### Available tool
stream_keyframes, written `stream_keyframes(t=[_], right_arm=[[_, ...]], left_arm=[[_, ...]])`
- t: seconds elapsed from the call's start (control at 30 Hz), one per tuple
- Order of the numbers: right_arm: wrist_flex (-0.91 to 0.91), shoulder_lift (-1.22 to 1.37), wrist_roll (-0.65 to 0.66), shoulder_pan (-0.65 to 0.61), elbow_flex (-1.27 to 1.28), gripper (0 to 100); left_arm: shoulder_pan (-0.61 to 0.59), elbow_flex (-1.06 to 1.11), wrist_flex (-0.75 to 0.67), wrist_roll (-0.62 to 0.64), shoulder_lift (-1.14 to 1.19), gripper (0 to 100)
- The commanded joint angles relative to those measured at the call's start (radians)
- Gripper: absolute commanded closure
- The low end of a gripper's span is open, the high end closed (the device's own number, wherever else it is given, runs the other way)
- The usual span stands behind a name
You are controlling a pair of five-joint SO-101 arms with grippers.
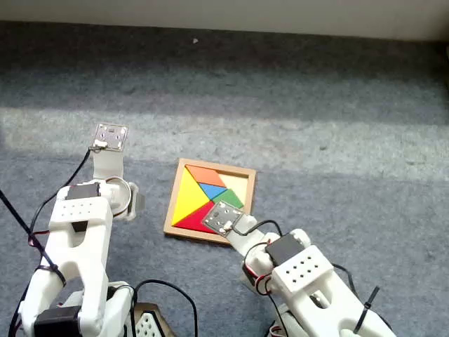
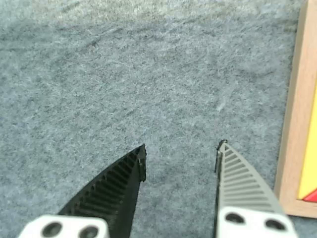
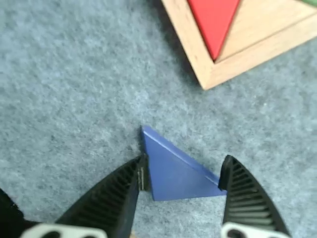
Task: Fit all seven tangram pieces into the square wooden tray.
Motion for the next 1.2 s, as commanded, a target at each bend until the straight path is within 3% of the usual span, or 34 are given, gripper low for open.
stream_keyframes(t=[0.0, 0.23, 0.33, 0.57, 0.87, 1.17], right_arm=[[-0.051, 0.107, 0.006, -0.008, -0.012, 77.1], [-0.159, 0.421, 0.014, 0.084, -0.054, 77.1], [-0.16, 0.484, 0.107, 0.145, -0.104, 77.6], [-0.171, 0.549, 0.29, 0.337, -0.14, 99.4], [-0.176, 0.556, 0.325, 0.562, -0.404, 99.2], [-0.257, 0.558, 0.321, 0.641, -0.556, 99.2]], left_arm=[[0.004, 0.001, -0.011, 0.012, -0.022, 76], [0.002, 0.001, -0.011, 0.012, -0.022, 76], [0.002, 0.001, -0.011, 0.012, -0.022, 76], [0.002, 0.001, -0.011, 0.012, -0.022, 76], [0.002, 0.016, -0.015, 0.011, -0.028, 76], [0.002, 0.016, -0.015, 0.011, -0.028, 76]])
